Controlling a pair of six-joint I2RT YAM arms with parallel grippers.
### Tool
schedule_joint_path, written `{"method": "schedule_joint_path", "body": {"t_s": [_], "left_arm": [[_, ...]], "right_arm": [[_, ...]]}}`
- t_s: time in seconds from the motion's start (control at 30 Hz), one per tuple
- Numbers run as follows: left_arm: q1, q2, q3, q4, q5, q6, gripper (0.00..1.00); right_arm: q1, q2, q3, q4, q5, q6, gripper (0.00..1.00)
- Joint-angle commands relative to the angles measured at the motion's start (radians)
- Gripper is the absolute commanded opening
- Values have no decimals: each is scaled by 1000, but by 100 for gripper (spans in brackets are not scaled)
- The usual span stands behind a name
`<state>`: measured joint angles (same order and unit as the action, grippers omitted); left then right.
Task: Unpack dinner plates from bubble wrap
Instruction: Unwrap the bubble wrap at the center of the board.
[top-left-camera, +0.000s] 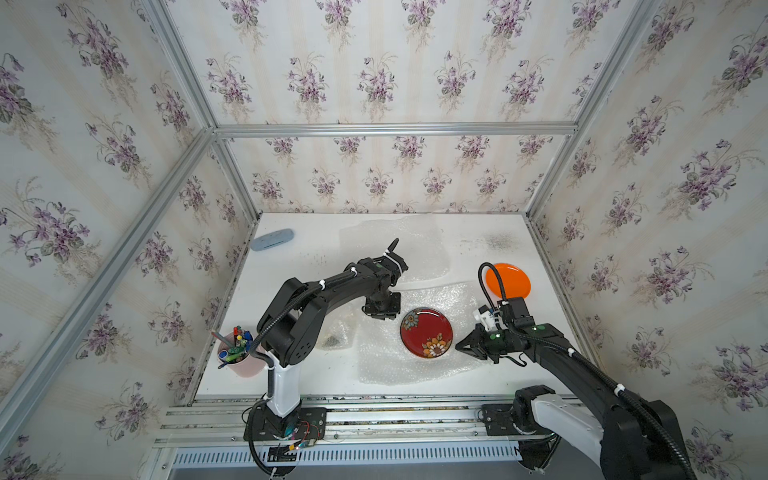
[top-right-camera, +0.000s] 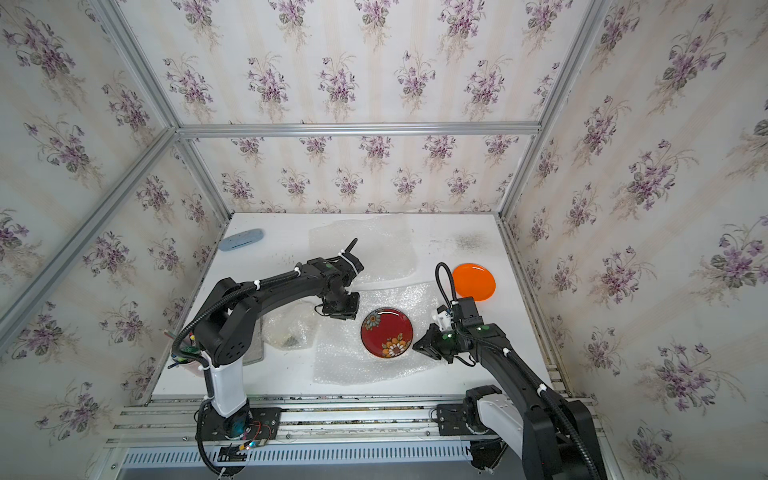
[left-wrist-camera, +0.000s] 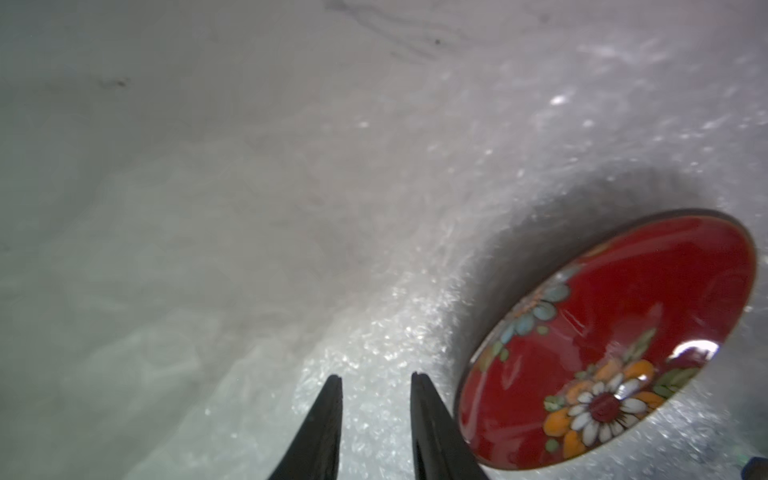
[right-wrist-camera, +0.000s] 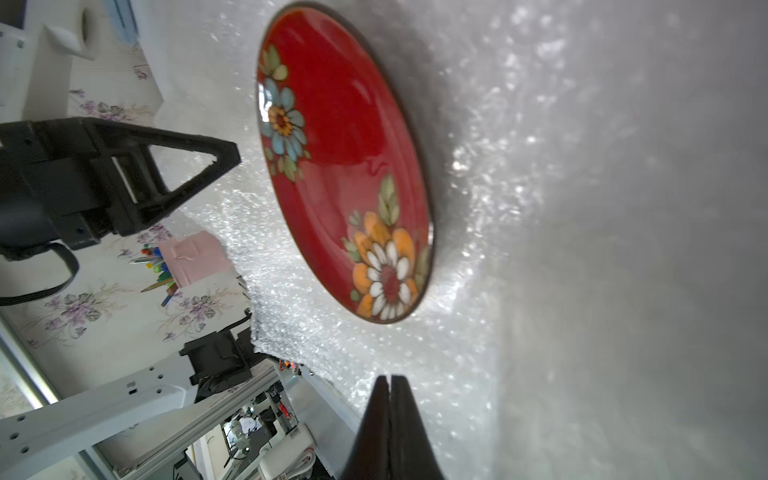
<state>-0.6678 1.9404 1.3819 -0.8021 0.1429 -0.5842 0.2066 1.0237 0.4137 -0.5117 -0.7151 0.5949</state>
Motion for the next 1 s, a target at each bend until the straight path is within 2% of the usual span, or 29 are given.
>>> {"method": "schedule_joint_path", "body": {"t_s": [0.0, 0.13, 0.4, 0.57, 0.67, 0.77, 0.97], "left_arm": [[12, 0, -14, -5, -50, 17, 32], [22, 23, -24, -6, -57, 31, 32], [28, 35, -23, -5, -70, 47, 32], [30, -34, -21, -4, -42, 43, 35], [25, -89, -12, -4, -12, 26, 43], [16, -130, 4, -5, 25, 4, 49], [-71, -178, 2, -4, 88, -55, 51]], "right_arm": [[-5, -13, -27, -7, 82, 19, 7], [-30, -23, -68, -4, 128, 46, 7], [-54, 77, -97, 67, 155, 98, 8], [-56, 4, -30, 13, 166, 97, 9], [-57, -67, 49, 7, 108, 93, 12], [-38, -72, 112, 18, 44, 91, 18], [-9, -30, 141, 32, -22, 81, 21]]}}
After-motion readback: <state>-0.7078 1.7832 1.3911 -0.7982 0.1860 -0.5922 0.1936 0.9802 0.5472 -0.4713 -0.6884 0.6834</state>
